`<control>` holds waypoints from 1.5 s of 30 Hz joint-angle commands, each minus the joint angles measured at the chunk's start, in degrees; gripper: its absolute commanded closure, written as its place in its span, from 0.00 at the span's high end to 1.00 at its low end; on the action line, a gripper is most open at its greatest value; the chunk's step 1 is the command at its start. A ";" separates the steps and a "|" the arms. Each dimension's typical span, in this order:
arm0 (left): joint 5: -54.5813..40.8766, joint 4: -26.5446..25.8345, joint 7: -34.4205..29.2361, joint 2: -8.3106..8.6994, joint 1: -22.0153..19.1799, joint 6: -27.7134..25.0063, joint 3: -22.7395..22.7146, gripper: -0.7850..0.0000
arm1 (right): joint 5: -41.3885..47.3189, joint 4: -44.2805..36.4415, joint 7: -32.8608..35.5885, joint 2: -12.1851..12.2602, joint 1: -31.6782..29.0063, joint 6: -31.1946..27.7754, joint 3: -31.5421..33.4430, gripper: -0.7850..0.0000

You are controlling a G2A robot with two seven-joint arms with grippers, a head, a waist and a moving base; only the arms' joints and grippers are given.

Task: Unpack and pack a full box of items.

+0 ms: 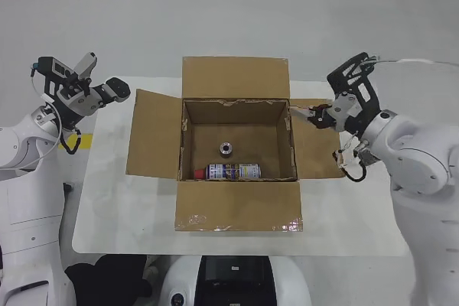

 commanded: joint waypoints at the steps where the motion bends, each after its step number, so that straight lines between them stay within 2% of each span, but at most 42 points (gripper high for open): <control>1: 0.00 0.00 0.00 0.00 0.00 0.00 0.00 1.00 | 1.10 0.42 0.92 -0.12 1.44 -1.69 -2.43 1.00; 9: 0.00 0.00 0.00 0.00 0.00 0.00 0.00 1.00 | 0.76 3.39 0.85 -1.10 6.21 -4.77 -12.81 1.00; 26: 0.00 0.00 0.00 0.00 0.00 0.00 0.00 1.00 | 3.05 18.76 -1.22 -5.46 18.07 -5.12 -31.18 1.00; 34: 0.00 0.00 0.00 0.00 0.00 0.00 0.00 1.00 | -0.87 23.71 -4.09 -7.70 20.66 -3.39 -37.47 1.00; 45: 0.00 0.00 0.00 0.00 0.00 0.00 0.00 1.00 | -1.25 31.17 -4.19 -10.24 23.66 -3.32 -41.75 1.00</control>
